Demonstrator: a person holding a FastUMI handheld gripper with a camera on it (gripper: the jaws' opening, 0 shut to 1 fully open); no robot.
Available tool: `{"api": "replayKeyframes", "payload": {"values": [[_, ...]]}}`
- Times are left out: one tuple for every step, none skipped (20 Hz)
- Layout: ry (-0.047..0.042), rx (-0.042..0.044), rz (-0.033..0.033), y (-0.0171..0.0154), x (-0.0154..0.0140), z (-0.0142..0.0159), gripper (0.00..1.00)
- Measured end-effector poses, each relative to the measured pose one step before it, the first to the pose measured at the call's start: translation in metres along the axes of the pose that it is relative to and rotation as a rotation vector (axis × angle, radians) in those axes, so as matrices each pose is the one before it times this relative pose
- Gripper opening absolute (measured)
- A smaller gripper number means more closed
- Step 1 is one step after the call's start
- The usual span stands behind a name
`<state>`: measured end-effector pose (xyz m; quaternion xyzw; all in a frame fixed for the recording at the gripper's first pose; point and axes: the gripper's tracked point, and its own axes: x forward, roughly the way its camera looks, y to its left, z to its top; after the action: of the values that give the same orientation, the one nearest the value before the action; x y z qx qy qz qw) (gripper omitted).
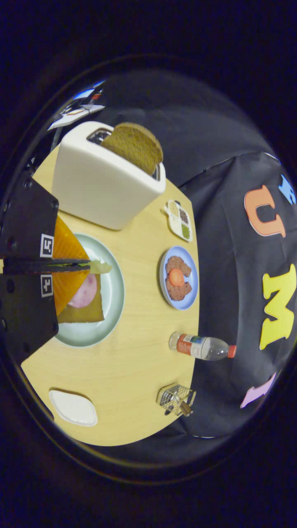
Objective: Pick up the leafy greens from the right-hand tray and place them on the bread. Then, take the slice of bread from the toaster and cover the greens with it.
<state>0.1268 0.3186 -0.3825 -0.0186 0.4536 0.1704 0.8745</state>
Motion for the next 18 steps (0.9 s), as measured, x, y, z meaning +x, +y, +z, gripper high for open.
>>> {"api": "replayKeyframes", "payload": {"values": [[0.01247,0.02523,-0.00400,-0.00677,0.00473,0.00077,0.00],[0.00897,0.01867,-0.00502,-0.00496,0.00621,0.00016,0.00],[0.00837,0.00795,-0.00282,-0.00482,0.00584,0.00096,0.01],[0.00372,0.00265,-0.00742,-0.00449,0.00504,0.00100,0.01],[0.00423,0.00285,-0.00554,-0.00332,0.00450,0.00048,0.01],[0.00148,0.00153,-0.00257,-0.00099,0.00353,0.00143,0.01],[-0.00449,-0.00499,-0.00517,-0.00118,0.00309,0.00162,0.01],[-0.00537,-0.00795,-0.00972,-0.00257,0.00153,0.00241,0.01],[-0.01563,-0.00127,-0.01110,-0.00204,0.00174,0.00443,0.01],[-0.01439,0.00142,-0.00367,-0.00172,0.00083,0.00453,0.01],[-0.00649,-0.00222,-0.00502,-0.00230,0.00049,0.00203,0.01],[0.00286,0.00015,-0.00658,-0.00190,0.00342,-0.00141,0.01],[0.01321,-0.00935,-0.00475,-0.00095,0.00089,-0.00362,0.04],[0.00753,-0.00288,-0.00884,-0.00277,0.00163,-0.00112,0.06],[0.00146,0.00495,0.01455,0.00162,-0.00281,-0.00014,0.10],[-0.01057,0.00169,-0.00634,-0.00106,-0.00142,-0.00027,0.20],[-0.01307,0.00435,-0.01111,-0.00386,-0.00647,0.00141,0.39],[-0.00827,0.00141,-0.00545,-0.00121,-0.00634,0.00093,0.49]]}}
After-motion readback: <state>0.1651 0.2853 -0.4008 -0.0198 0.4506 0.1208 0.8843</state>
